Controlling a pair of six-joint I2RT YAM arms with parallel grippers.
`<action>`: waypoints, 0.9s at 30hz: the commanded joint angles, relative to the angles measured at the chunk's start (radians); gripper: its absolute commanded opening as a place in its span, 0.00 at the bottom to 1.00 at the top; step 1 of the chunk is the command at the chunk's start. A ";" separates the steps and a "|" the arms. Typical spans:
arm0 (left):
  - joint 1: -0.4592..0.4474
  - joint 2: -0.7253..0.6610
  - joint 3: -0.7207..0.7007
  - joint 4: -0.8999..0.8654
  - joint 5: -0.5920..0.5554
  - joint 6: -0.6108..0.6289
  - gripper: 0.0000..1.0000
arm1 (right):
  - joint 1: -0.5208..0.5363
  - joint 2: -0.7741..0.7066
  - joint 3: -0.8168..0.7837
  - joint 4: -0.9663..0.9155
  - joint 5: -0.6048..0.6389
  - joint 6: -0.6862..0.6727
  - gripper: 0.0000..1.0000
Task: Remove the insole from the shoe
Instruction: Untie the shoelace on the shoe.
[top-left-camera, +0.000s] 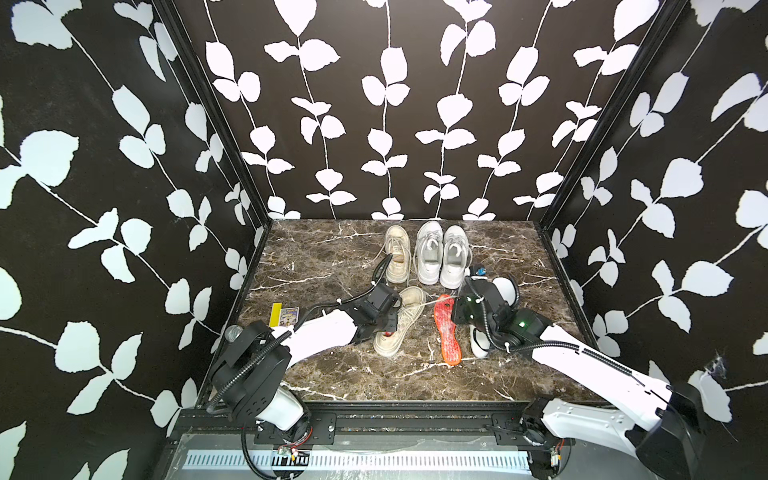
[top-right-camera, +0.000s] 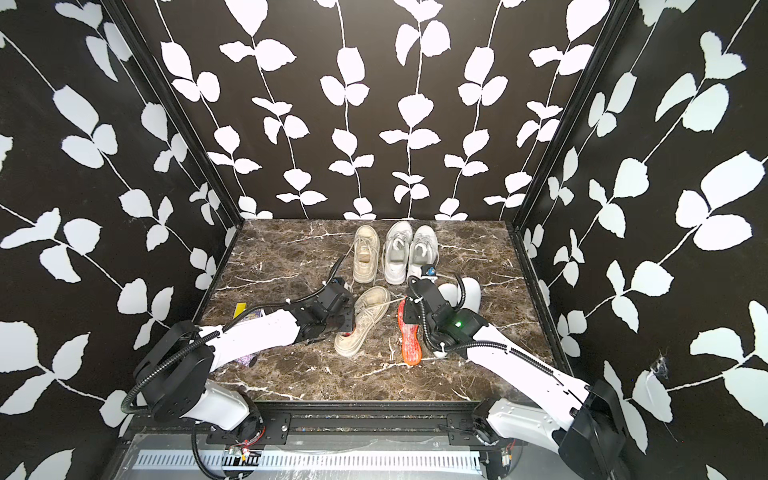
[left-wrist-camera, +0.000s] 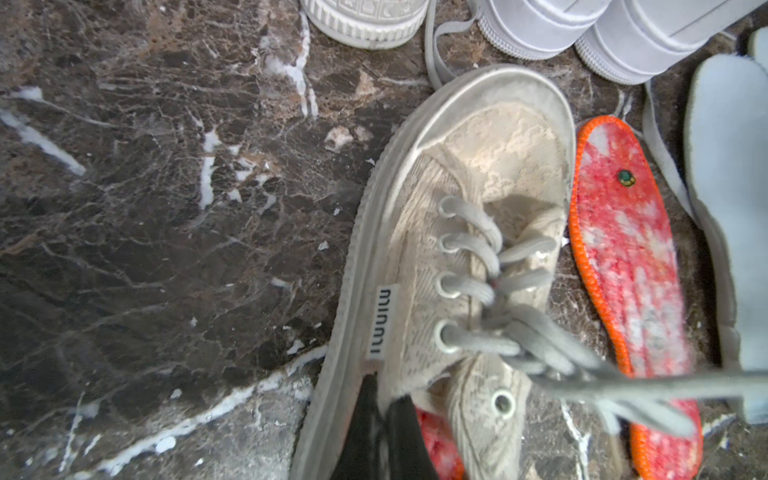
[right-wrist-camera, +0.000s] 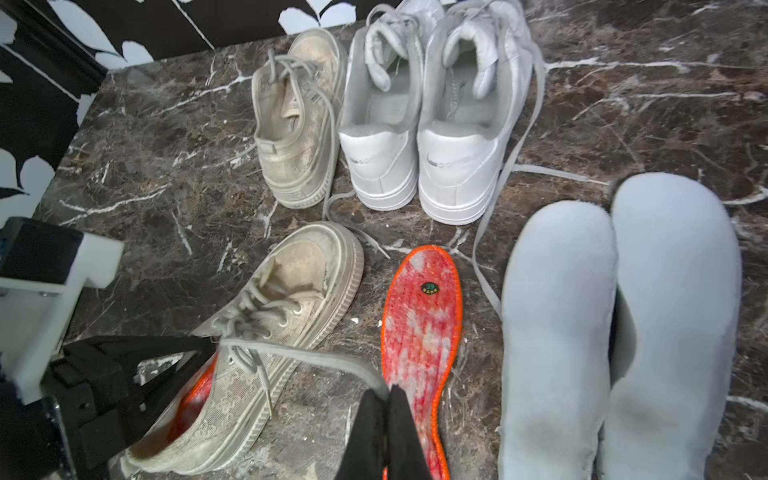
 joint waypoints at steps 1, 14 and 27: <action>0.011 -0.013 -0.002 0.014 0.000 -0.010 0.00 | -0.001 0.053 0.032 0.055 -0.058 -0.012 0.00; 0.011 -0.138 -0.097 -0.003 0.033 -0.020 0.00 | 0.013 0.372 0.228 0.060 -0.218 -0.072 0.29; 0.010 -0.134 -0.098 0.042 0.072 -0.014 0.00 | 0.105 0.399 0.180 0.089 -0.298 -0.151 0.45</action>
